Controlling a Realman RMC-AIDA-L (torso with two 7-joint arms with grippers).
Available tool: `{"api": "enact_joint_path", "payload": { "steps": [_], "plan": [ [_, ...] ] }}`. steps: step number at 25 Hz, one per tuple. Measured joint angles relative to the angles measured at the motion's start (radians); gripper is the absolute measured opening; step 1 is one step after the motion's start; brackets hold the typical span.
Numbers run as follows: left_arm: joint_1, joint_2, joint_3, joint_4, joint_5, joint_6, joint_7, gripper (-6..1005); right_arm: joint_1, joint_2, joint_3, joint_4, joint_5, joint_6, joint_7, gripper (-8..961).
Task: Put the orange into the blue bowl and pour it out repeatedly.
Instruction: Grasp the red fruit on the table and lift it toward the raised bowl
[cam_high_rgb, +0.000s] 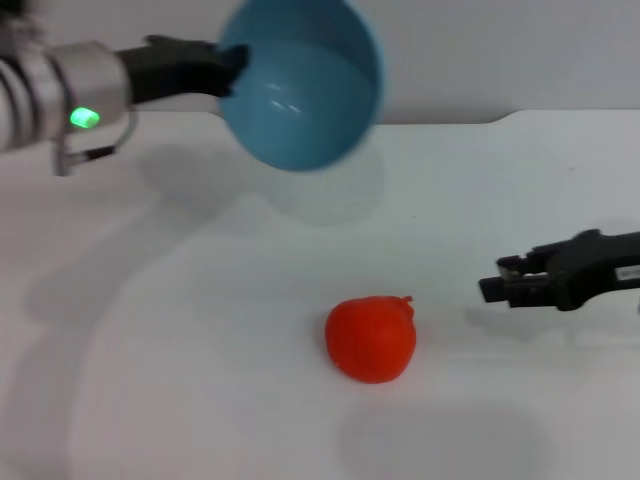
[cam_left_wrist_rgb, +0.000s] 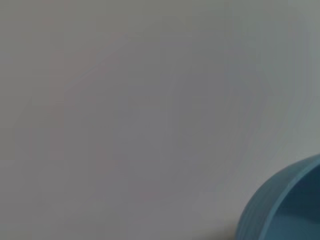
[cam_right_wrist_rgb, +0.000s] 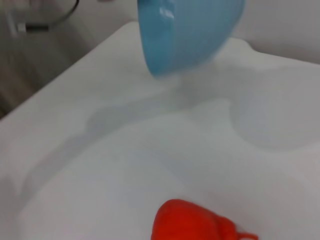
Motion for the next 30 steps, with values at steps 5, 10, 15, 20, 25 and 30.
{"api": "enact_joint_path", "payload": {
  "steps": [5, 10, 15, 20, 25, 30],
  "plan": [
    [-0.057, 0.004, -0.319, -0.034, 0.215, 0.312, -0.248, 0, 0.017, 0.000, -0.132, 0.008, 0.003, 0.062, -0.089, 480],
    [-0.028, 0.013, -0.361, 0.083, 0.347, 0.502, -0.349, 0, 0.096, -0.002, -0.234, 0.082, 0.011, 0.069, -0.141, 527],
    [0.013, 0.016, -0.366, 0.213, 0.373, 0.634, -0.402, 0, 0.144, 0.003, -0.302, 0.147, 0.015, 0.207, -0.134, 618],
    [0.004, 0.029, -0.368, 0.251, 0.466, 0.805, -0.475, 0, 0.148, 0.004, -0.409, 0.168, 0.036, 0.304, -0.133, 687],
    [-0.013, 0.005, -0.362, 0.252, 0.572, 0.867, -0.494, 0, 0.167, 0.004, -0.464, 0.224, 0.069, 0.345, -0.130, 682],
    [-0.035, 0.002, -0.355, 0.254, 0.611, 0.922, -0.502, 0, 0.176, 0.003, -0.479, 0.282, 0.071, 0.376, -0.130, 677]
  ]
}}
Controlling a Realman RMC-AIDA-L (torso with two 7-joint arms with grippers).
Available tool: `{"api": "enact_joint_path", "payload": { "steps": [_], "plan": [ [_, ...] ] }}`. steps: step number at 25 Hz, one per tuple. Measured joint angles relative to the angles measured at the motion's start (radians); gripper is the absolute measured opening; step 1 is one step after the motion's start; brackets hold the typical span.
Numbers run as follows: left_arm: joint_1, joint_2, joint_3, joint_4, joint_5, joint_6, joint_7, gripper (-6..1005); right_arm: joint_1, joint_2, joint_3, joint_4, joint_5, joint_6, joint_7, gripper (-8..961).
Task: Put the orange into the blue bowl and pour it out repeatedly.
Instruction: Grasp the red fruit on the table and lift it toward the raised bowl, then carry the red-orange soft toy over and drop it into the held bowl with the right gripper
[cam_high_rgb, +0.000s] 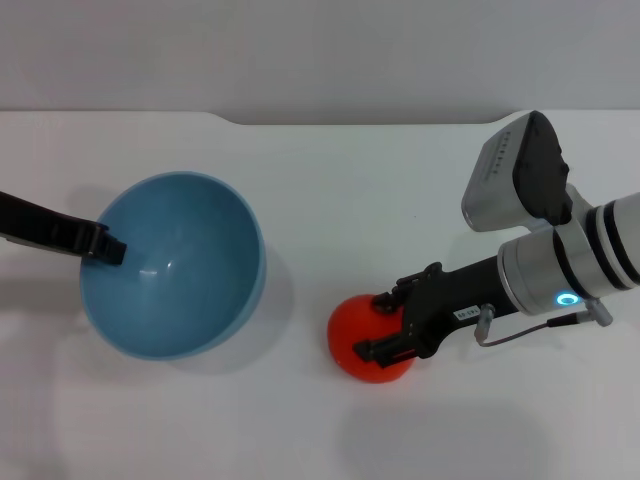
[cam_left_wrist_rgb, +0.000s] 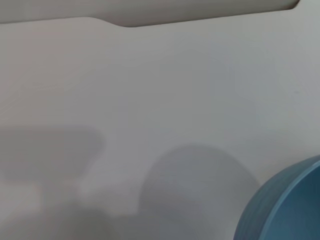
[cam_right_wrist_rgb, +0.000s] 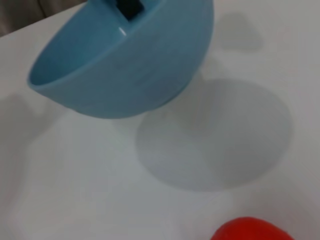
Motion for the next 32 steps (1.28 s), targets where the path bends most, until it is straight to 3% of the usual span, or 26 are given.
{"api": "enact_joint_path", "payload": {
  "steps": [12, 17, 23, 32],
  "plan": [
    [-0.007, -0.002, 0.011, 0.036, 0.003, 0.003, -0.012, 0, 0.012, 0.001, -0.028, 0.080, 0.001, 0.075, 0.003, 664],
    [-0.014, -0.004, 0.036, 0.035, 0.004, 0.000, -0.011, 0, -0.004, -0.001, -0.003, 0.055, 0.006, 0.066, 0.003, 484],
    [-0.027, -0.004, 0.085, 0.026, 0.003, -0.019, -0.010, -1, -0.087, -0.002, 0.076, -0.049, 0.029, 0.010, -0.001, 357],
    [-0.046, -0.005, 0.146, -0.019, 0.003, -0.047, -0.011, -1, -0.219, -0.005, 0.319, -0.250, 0.204, -0.205, -0.124, 188]
  ]
}}
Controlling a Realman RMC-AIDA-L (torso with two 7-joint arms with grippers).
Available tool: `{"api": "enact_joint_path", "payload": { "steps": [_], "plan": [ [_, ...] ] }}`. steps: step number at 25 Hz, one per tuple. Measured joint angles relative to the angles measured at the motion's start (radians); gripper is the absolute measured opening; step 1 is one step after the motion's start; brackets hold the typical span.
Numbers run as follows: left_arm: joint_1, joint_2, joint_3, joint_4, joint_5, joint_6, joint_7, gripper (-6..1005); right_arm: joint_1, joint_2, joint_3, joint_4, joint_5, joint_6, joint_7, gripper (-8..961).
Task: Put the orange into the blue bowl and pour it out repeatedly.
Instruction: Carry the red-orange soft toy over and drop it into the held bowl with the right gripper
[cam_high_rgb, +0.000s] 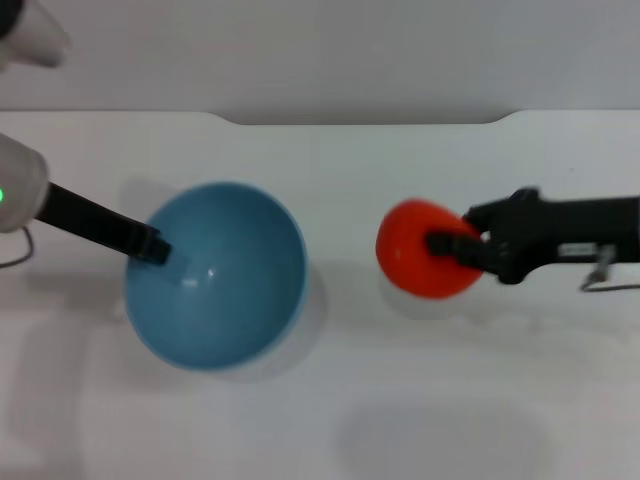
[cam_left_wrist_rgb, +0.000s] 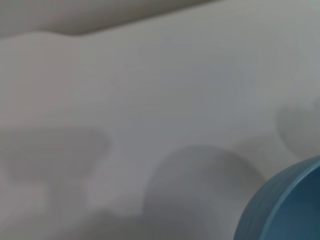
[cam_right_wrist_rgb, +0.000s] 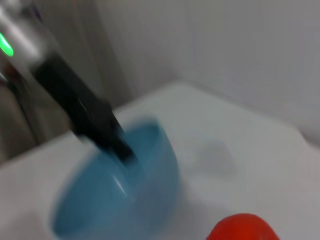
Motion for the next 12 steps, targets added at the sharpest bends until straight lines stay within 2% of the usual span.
{"api": "enact_joint_path", "payload": {
  "steps": [5, 8, 12],
  "plan": [
    [-0.079, -0.004, 0.123, -0.169, -0.005, -0.045, -0.004, -1, -0.030, 0.000, 0.069, -0.172, 0.152, -0.200, -0.070, 130],
    [-0.131, -0.012, 0.248, -0.222, -0.013, -0.095, -0.036, -1, -0.020, 0.003, 0.024, -0.233, 0.164, -0.225, -0.069, 104],
    [-0.175, -0.013, 0.364, -0.227, -0.028, -0.140, -0.097, -1, 0.011, 0.002, -0.055, -0.214, 0.128, -0.202, -0.067, 73]
  ]
}}
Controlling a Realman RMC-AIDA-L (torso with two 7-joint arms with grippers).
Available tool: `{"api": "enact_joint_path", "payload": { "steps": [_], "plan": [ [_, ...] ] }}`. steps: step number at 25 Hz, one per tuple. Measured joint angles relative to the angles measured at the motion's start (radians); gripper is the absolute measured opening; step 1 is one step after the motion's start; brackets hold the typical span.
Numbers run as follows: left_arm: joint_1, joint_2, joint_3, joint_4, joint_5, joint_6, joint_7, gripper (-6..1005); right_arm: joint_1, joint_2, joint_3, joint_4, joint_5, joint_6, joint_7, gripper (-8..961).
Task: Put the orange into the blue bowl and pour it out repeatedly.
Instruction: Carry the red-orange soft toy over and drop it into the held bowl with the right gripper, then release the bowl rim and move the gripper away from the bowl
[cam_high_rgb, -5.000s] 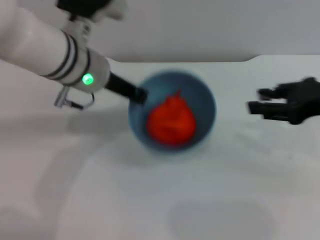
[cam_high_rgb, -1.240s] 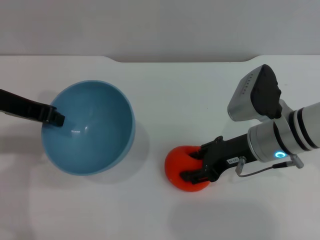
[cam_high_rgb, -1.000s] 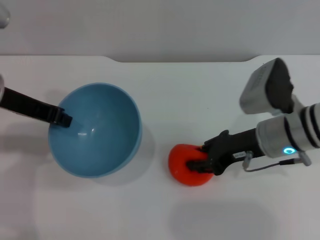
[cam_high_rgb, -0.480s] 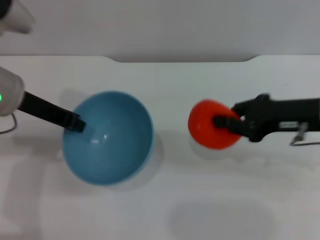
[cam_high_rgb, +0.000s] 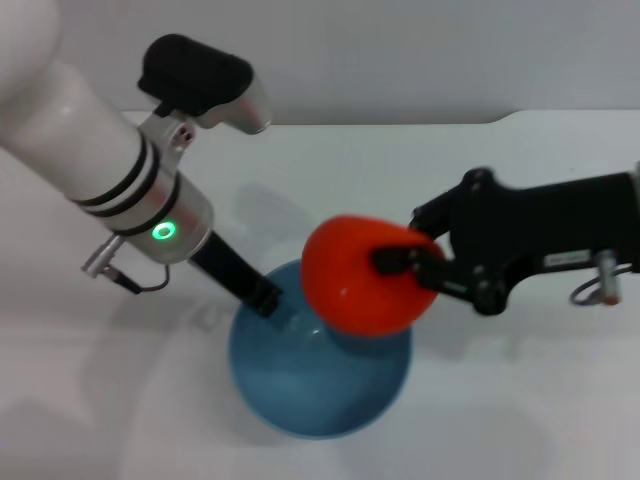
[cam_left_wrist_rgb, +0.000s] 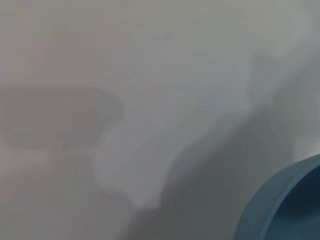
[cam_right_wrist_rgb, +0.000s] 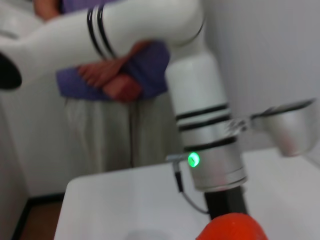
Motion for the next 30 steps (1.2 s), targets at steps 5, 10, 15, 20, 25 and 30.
{"api": "enact_joint_path", "payload": {
  "steps": [5, 10, 15, 20, 25, 30],
  "plan": [
    [-0.025, -0.001, 0.016, 0.001, -0.052, -0.016, -0.008, -1, 0.024, 0.000, -0.118, 0.050, -0.119, 0.082, 0.028, 53],
    [-0.027, 0.003, 0.007, 0.005, -0.059, -0.018, -0.010, -1, 0.029, 0.001, -0.155, 0.054, -0.219, 0.150, 0.143, 103],
    [-0.027, 0.003, 0.008, 0.005, -0.059, -0.018, -0.011, -1, 0.023, 0.001, -0.146, 0.034, -0.226, 0.148, 0.161, 152],
    [-0.029, 0.003, 0.008, 0.005, -0.060, -0.019, -0.011, -1, 0.023, 0.002, -0.142, 0.011, -0.225, 0.147, 0.161, 229],
    [-0.032, 0.004, 0.013, -0.002, -0.061, -0.026, -0.011, -1, 0.004, 0.004, -0.079, -0.031, -0.205, 0.161, 0.187, 414],
    [-0.042, -0.002, 0.100, -0.020, -0.070, -0.083, -0.016, 0, -0.033, 0.006, 0.069, -0.022, -0.105, 0.180, 0.199, 585]
  ]
}}
